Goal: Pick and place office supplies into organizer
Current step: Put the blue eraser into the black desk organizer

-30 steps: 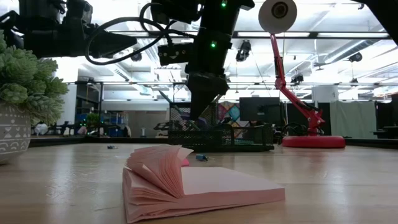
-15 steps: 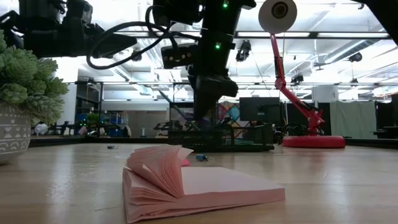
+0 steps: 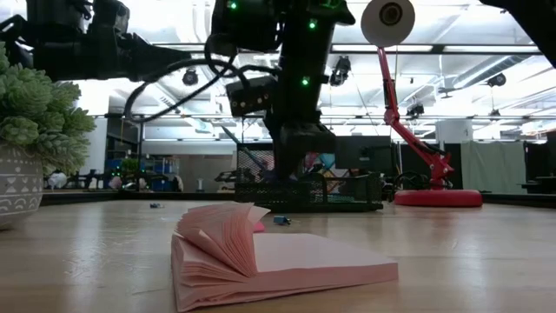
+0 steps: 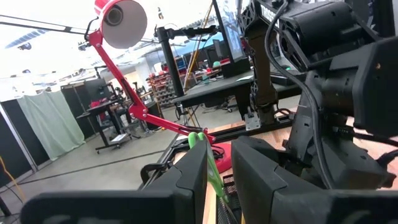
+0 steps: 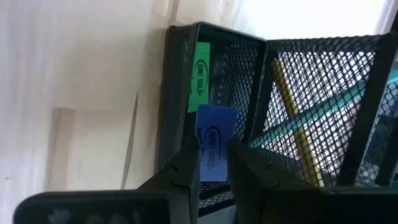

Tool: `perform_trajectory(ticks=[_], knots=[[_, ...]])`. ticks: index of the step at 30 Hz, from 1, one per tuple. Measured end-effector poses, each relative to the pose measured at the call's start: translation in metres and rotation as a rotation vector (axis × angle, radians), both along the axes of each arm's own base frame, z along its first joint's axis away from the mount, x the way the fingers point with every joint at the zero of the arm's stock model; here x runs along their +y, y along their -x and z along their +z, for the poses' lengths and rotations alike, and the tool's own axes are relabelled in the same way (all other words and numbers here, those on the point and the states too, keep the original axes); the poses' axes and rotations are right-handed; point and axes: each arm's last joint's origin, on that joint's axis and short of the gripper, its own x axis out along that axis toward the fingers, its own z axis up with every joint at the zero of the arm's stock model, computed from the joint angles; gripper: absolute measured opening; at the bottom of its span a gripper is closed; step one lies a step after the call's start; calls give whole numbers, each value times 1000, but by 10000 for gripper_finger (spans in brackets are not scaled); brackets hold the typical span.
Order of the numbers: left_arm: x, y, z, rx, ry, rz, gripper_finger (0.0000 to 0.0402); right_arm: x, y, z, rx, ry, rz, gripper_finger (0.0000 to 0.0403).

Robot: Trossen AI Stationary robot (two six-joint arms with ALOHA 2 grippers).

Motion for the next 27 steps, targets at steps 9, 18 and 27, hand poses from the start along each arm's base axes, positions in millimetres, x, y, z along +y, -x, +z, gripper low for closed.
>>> perform_trajectory(ticks=[9, 18, 27], knots=[[0, 0, 0, -1, 0, 0, 59, -2, 1, -1, 12, 67, 0, 61], [0, 0, 0, -1, 0, 0, 59, -2, 1, -1, 14, 67, 3, 61], [0, 0, 0, -1, 0, 0, 59, -1, 1, -1, 17, 42, 7, 61]])
